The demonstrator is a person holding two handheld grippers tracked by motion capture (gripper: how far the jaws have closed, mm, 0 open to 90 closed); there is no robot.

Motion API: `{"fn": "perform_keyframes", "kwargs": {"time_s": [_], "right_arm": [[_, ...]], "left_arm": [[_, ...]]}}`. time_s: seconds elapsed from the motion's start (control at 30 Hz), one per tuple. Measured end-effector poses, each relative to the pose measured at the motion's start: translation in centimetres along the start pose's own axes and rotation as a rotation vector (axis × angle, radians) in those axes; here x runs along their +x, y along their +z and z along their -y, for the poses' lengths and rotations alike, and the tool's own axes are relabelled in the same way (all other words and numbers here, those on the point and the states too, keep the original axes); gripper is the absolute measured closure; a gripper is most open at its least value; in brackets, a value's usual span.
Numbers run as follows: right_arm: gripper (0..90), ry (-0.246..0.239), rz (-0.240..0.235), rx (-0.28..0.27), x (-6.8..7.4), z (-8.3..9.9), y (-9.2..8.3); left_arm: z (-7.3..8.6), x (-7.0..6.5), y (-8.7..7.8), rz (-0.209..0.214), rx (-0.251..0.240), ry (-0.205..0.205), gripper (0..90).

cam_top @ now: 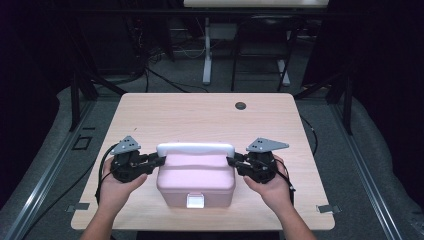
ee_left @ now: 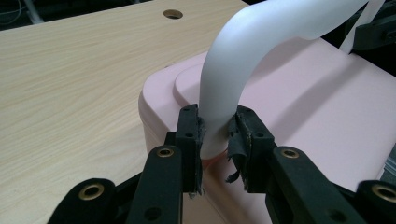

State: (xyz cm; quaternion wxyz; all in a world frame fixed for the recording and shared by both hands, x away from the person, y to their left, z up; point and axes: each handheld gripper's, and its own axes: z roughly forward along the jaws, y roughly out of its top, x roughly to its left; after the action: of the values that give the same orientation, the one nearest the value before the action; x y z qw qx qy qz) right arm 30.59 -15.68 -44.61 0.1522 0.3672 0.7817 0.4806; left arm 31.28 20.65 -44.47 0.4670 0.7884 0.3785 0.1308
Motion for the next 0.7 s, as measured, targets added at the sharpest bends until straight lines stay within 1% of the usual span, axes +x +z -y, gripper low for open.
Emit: {"fn": "perform_keyframes", "kwargs": {"time_s": [0.17,0.4,0.5,0.57,0.6,0.7], "right_arm": [[73.7,0.000,0.001,-0.001,0.1,0.0,0.0],[73.7,0.005,-0.002,-0.011,0.1,-0.3,-0.2],[73.7,0.008,-0.003,-0.011,0.0,-0.7,-0.3],[73.7,0.021,-0.011,-0.017,-0.2,-1.3,-0.4],[73.7,0.025,-0.012,-0.018,-0.3,-1.5,-0.5],[73.7,0.037,-0.017,-0.013,-0.5,-2.1,-0.5]], "left_arm": [[0.0,-0.1,-0.1,-0.002,0.002,0.001,73.3],[-0.4,0.0,-0.4,0.008,-0.004,-0.003,73.3],[-1.0,0.1,-0.6,0.012,-0.004,-0.011,73.4],[-1.4,0.3,-0.7,0.013,-0.011,-0.017,73.4],[-1.6,0.3,-0.8,0.013,-0.021,-0.023,73.4],[-1.7,0.5,-0.8,0.019,-0.023,-0.033,73.4]]}}
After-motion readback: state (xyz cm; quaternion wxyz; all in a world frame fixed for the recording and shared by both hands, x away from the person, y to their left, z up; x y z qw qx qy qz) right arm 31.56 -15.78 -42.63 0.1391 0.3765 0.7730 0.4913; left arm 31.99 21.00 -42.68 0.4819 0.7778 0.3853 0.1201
